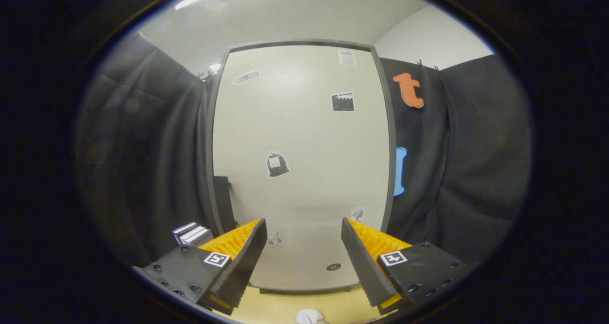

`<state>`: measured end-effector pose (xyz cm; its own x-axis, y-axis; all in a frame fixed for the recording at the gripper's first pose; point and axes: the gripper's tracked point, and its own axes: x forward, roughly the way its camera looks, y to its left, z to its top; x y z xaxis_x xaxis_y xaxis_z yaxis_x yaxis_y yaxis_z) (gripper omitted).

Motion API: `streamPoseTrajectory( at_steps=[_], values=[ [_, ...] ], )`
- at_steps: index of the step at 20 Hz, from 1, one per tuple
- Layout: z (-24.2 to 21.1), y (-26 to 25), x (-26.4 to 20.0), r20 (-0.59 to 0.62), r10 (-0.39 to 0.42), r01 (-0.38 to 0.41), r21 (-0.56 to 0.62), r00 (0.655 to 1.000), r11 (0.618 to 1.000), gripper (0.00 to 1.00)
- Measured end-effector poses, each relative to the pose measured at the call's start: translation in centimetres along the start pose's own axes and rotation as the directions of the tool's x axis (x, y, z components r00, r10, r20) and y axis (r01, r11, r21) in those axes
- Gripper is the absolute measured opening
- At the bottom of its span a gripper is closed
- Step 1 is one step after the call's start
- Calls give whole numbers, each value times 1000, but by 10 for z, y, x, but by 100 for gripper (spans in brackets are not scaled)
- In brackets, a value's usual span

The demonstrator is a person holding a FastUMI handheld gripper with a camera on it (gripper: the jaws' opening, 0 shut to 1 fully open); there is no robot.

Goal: Open the shoe cabinet door, grab the shoes and put them into the shoe cabinet, then close the shoe cabinet door.

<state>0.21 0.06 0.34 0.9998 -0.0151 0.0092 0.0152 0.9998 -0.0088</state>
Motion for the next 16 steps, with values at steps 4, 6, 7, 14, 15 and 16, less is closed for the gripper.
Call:
streamPoseTrajectory(
  at_steps=[4,6,7,14,15,16],
  values=[
    [-8,13,8,-23,14,-13,8,1000,1000,98],
    [-13,25,14,-31,18,-18,17,999,1000,98],
    [-14,32,17,-30,17,-16,19,999,1000,98],
    [-24,97,52,-25,61,-60,36,998,998,98],
    [-25,104,58,-24,63,-61,53,998,997,98],
    [-26,111,65,-24,65,-64,67,998,996,98]
  ],
)
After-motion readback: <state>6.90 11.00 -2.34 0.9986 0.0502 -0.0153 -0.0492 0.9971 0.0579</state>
